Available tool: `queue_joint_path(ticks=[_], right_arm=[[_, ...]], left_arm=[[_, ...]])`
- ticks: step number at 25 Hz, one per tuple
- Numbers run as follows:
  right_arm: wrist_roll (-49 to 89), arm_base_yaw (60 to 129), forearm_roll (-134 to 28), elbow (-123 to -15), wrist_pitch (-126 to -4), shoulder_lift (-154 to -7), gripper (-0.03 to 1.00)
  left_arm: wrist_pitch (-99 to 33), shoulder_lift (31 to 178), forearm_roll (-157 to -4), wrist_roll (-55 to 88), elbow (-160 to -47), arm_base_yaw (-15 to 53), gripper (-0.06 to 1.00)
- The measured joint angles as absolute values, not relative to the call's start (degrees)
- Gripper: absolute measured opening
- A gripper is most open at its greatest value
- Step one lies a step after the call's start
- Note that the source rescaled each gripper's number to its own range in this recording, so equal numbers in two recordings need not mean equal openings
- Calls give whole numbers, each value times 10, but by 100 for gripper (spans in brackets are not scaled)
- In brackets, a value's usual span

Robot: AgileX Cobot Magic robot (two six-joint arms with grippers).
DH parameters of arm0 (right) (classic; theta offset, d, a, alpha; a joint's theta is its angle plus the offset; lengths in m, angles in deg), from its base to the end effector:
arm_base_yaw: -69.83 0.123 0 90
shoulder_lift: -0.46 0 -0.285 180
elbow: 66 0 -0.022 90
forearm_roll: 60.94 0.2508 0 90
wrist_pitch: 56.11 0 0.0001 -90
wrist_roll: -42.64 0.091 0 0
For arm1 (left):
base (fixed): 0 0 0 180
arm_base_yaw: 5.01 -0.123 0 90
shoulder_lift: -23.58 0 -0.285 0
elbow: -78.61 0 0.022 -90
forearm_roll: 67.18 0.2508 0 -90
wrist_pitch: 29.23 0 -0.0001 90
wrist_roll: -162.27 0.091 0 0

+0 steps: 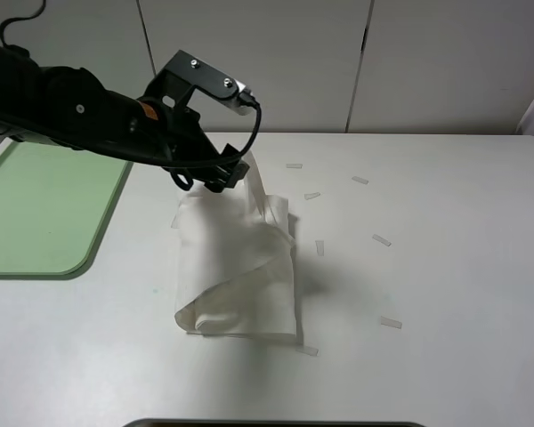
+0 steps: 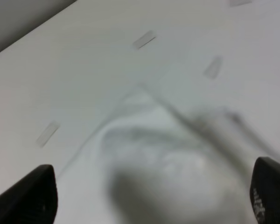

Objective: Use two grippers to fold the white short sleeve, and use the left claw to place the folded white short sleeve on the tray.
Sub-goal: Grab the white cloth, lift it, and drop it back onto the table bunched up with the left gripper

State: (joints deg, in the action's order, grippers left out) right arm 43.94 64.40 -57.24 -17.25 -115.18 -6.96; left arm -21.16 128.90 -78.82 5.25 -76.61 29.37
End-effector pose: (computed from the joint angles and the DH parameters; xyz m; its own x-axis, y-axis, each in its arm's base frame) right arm -0.0038 0.0054 0.2790 -0.4205 0.0960 -0.9022 0.0682 0.9949 0.0741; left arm 0.2971 -0.2002 0.2046 -0.3228 0.4613 -0.8264 0.6211 0.7621 0.1828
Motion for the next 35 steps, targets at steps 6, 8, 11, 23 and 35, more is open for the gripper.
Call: queue_joint_path(ticks=[6,8,11,23,35], right_arm=[[439,644,-572,-173,-1152,-70,100],[439,644,-572,-173,-1152,-70,100],[439,644,-572,-173,-1152,-70,100],[439,644,-572,-173,-1152,-70,100],[439,644,-572,-173,-1152,-70,100]], left_arm=[[-177,1271,-788,40,-702,251,82],[-143,1271,-788,30,-676,251,82],[-91,1277,-788,7,-652,250,82],[110,1380,-583,-256,-644,269,82],[282,1529,-527,-280,-646,282,82]])
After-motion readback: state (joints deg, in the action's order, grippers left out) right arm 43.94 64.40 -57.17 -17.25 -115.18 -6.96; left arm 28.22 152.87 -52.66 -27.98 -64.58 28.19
